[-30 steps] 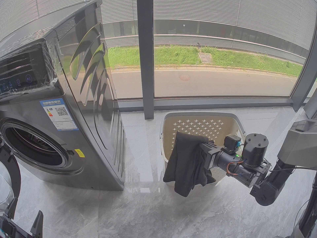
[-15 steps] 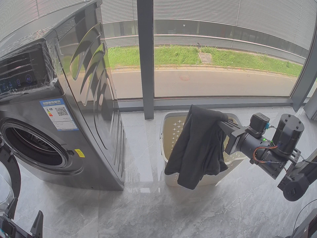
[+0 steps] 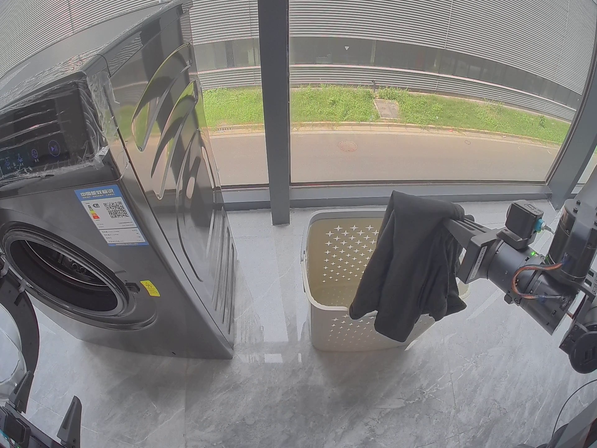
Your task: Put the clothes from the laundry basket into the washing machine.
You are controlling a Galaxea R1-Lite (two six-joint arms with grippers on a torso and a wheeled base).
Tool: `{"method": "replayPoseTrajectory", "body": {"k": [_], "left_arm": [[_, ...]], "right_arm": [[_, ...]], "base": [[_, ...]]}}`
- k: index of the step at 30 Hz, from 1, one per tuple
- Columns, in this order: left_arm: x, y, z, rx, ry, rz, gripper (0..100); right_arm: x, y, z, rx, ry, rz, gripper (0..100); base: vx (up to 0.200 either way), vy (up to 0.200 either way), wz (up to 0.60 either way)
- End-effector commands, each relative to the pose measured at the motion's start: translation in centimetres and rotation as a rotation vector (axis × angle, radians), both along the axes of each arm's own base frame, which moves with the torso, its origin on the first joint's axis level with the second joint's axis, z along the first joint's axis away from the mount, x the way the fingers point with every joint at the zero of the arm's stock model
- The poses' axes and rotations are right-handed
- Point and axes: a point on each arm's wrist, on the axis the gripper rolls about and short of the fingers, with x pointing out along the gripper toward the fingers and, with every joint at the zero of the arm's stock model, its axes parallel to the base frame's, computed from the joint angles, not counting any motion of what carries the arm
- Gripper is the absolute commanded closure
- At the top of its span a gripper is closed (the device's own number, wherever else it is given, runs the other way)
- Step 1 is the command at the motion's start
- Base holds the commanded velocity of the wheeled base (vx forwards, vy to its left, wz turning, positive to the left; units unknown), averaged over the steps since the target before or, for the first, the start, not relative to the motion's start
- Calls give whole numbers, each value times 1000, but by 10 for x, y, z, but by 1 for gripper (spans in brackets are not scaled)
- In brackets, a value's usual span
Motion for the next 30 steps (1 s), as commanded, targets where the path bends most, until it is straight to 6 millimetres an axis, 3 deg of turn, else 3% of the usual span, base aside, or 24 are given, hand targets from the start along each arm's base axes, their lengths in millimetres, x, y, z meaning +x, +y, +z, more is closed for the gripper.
{"method": "replayPoseTrajectory", "body": {"k": [1,7,14,30], "left_arm": [[0,0,-5,0,2,0,0],[0,0,-5,0,2,1,0],[0,0,-5,0,2,-2,0],[0,0,-5,-10,2,-5,0]], "right_arm": [[-8,-4,9,13,-24,-17,100],[-9,-4,7,7,-14,-51,100],[-10,-3,7,7,-11,-51,100],[-13,3,3,3,0,-22,100]], "base": [[0,0,0],[-200,0,0],[0,0,0],[0,200,0]]}}
